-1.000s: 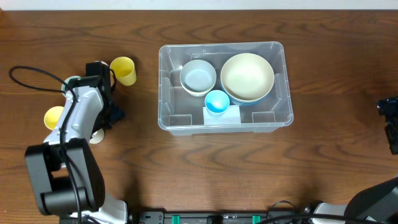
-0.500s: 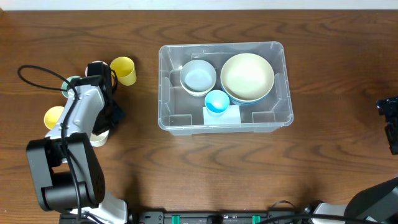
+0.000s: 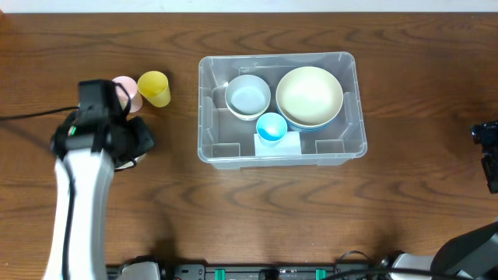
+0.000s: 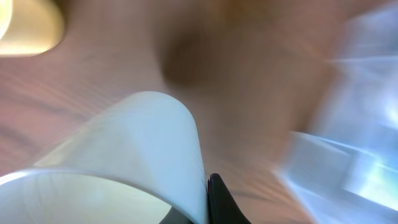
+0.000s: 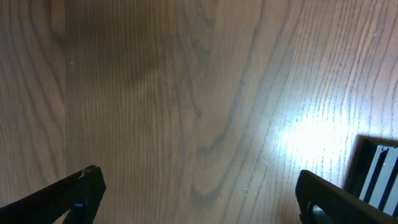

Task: Pack container
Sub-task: 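Lift the white cup and carry it right over the bin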

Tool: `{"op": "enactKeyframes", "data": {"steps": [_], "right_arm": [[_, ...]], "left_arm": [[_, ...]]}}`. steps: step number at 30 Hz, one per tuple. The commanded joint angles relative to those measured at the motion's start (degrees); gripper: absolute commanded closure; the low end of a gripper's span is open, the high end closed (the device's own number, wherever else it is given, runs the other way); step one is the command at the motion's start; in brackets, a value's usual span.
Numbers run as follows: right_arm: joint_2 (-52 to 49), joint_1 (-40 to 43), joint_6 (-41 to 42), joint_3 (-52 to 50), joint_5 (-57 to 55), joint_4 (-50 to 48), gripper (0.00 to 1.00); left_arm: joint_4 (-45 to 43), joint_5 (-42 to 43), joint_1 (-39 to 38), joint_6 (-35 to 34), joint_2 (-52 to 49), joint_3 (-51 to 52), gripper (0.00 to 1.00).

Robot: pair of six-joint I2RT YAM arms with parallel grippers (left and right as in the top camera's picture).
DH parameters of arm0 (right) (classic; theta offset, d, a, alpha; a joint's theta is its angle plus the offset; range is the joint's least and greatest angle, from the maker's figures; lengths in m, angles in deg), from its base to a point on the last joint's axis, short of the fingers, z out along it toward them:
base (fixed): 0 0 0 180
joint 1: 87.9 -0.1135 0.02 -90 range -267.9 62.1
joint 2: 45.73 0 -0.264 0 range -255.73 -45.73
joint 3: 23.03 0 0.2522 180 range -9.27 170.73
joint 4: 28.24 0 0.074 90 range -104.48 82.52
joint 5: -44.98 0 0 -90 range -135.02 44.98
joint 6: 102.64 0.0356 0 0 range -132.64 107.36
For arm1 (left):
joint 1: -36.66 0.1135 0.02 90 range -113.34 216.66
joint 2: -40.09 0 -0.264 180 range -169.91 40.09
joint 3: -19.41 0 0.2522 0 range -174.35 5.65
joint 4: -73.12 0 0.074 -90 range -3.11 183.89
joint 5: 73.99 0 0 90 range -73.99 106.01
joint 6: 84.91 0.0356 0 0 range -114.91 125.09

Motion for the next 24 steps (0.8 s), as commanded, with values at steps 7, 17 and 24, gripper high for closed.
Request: {"op": "enactKeyframes", "data": {"steps": [7,17,24], "right_arm": [[0.2,0.4,1.0,0.0,-0.2,0.1,0.01],[0.2,0.4,1.0,0.0,-0.2,0.1,0.01],[0.2,0.4,1.0,0.0,-0.2,0.1,0.01]], "left_arm": [[-8.6,22.1,-8.4,2.4,14.3,-0.6,0.94],[-22.9,20.3,-27.6,2.2,9.4,-0.6,0.94],[-26.9,10.6,-37.8,2.2,0.9,-0.7,0.94]]}}
